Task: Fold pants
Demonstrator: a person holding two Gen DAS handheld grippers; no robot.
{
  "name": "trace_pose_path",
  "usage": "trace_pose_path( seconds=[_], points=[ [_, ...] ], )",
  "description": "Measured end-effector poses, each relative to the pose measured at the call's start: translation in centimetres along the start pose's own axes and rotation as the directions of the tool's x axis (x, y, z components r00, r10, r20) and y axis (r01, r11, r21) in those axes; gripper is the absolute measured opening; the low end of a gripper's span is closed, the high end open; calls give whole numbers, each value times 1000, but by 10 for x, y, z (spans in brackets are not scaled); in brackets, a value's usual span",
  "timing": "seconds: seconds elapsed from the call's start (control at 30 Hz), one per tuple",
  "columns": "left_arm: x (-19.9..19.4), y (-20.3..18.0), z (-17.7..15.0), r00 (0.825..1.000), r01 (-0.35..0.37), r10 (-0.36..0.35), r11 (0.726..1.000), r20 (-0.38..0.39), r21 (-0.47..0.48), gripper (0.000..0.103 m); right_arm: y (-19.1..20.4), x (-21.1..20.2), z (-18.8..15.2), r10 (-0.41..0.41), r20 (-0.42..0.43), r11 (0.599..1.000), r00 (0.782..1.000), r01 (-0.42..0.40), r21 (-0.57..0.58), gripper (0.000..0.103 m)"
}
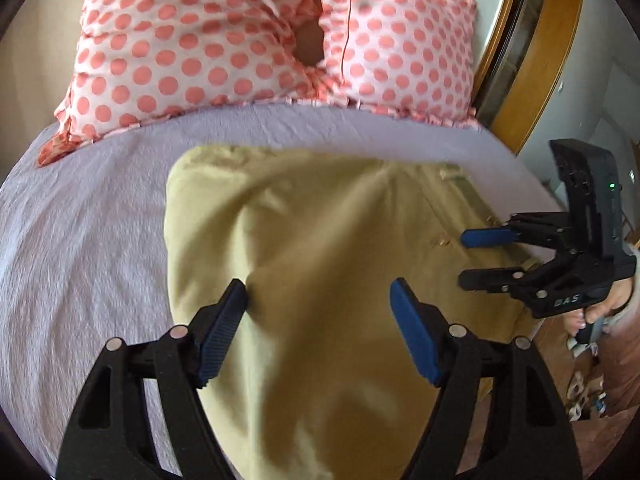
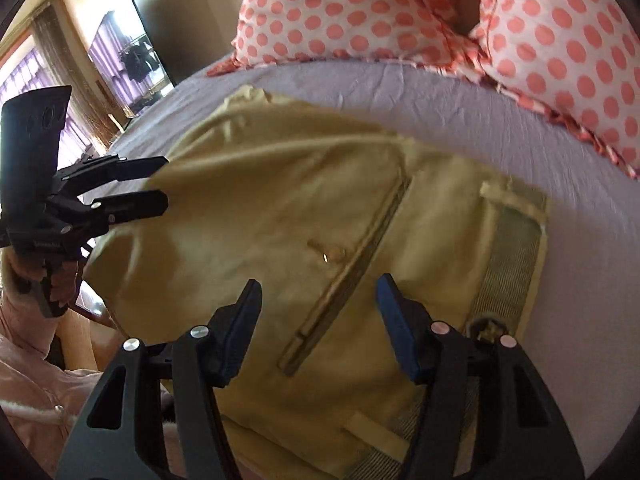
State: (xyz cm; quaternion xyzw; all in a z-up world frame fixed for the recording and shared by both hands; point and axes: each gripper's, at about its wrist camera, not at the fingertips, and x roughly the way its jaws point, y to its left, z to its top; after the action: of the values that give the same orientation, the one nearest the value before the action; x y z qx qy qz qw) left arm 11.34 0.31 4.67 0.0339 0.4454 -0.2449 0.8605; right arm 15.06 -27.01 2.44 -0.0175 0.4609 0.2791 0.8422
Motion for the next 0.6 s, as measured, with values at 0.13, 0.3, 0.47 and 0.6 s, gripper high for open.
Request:
trace_pose_path(
  seconds=[0.13, 0.3, 0.47, 0.6],
  points=[
    [0, 7, -21, 1000, -13, 13, 1000, -28, 24, 63, -3, -28, -26, 12, 47, 999, 999, -14, 34, 62],
    [-37, 53, -4, 996, 64, -55, 986, 65, -153, 71, -73, -68, -18, -95, 183, 949, 978, 33, 315, 71],
    [-16, 85, 1, 990, 133, -139, 958, -7, -253, 71, -125, -33, -21, 32, 130, 868, 991, -92, 489, 69],
    [2, 82, 3, 984, 164, -178, 950, -29, -264, 71, -117, -26, -15, 44, 153, 887, 987, -109, 448, 60]
  ],
)
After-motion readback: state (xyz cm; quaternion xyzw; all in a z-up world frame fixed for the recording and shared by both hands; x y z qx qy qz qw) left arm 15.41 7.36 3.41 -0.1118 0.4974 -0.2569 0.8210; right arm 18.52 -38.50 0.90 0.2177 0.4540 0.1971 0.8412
